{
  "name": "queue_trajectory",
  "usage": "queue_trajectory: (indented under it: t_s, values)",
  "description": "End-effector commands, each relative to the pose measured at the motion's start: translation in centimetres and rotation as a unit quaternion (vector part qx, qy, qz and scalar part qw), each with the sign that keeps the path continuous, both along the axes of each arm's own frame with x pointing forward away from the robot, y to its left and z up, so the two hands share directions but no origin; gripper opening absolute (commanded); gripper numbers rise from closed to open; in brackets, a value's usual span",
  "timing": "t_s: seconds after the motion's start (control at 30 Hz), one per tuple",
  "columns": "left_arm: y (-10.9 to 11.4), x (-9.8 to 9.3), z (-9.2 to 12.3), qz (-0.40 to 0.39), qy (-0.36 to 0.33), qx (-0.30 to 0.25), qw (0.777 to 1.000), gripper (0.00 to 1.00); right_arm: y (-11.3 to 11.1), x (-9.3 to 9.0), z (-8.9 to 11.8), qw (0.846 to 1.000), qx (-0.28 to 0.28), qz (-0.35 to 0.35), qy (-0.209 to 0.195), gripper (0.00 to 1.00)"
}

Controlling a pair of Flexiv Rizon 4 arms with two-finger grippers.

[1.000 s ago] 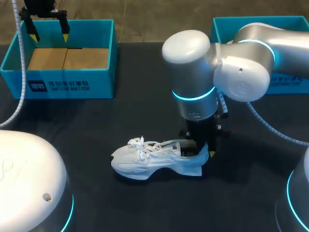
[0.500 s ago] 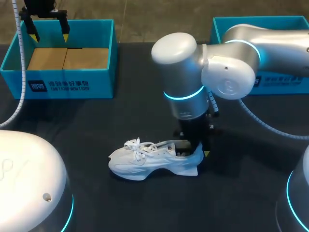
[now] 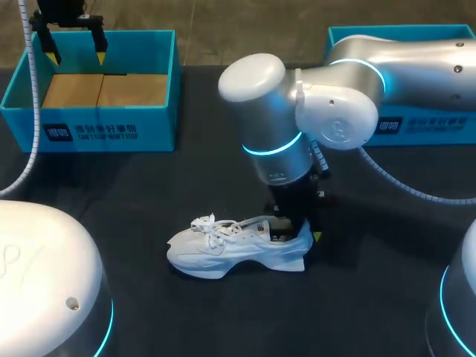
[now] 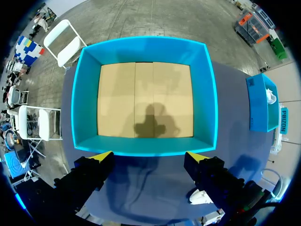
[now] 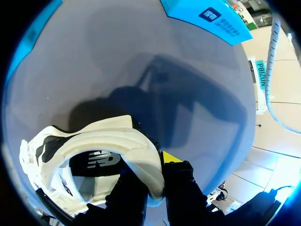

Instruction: Take the shoe out of the shoebox, open the shoe tongue, remove and reinsert the insole, then place the shoe into the shoebox

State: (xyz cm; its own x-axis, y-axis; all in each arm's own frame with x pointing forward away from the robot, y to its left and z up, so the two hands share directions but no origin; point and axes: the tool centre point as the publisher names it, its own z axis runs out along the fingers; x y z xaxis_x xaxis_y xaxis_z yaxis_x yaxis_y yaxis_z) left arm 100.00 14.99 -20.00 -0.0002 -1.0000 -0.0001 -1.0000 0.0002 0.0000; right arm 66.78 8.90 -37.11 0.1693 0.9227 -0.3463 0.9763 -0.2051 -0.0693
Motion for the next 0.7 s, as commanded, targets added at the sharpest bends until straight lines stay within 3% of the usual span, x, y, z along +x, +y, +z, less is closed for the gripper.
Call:
queue_trajectory:
  t_s: [0.03, 0.13, 0.2, 0.23, 0.27, 0.3, 0.33, 0.7]
  values:
    - [0.0, 0.0, 0.0, 0.000, 0.000, 0.000, 1.000, 1.00, 0.6, -0.7, -0.4, 0.993, -0.035, -0.108, -0.040, 0.00]
    - [0.0, 0.0, 0.0, 0.000, 0.000, 0.000, 1.000, 1.00, 0.6, -0.8, -0.3, 0.993, -0.033, -0.109, -0.040, 0.00]
    - [0.0, 0.0, 0.0, 0.000, 0.000, 0.000, 1.000, 1.00, 0.5, -0.9, -0.1, 0.993, -0.032, -0.109, -0.035, 0.35]
    - [0.0, 0.0, 0.0, 0.000, 0.000, 0.000, 1.000, 1.00, 0.4, -1.0, -0.1, 0.993, -0.033, -0.109, -0.034, 0.48]
    - [0.0, 0.0, 0.0, 0.000, 0.000, 0.000, 1.000, 1.00, 0.4, -1.0, 0.1, 0.993, -0.030, -0.110, -0.032, 0.75]
    - [0.0, 0.0, 0.0, 0.000, 0.000, 0.000, 1.000, 1.00, 0.3, -1.1, 0.2, 0.993, -0.026, -0.110, -0.031, 0.95]
    - [0.0, 0.0, 0.0, 0.000, 0.000, 0.000, 1.000, 1.00, 0.2, -1.2, 0.4, 0.993, -0.023, -0.111, -0.031, 1.00]
    - [0.0, 0.0, 0.0, 0.000, 0.000, 0.000, 1.000, 1.00, -0.8, -1.3, 4.1, 0.994, 0.044, -0.095, -0.032, 1.00]
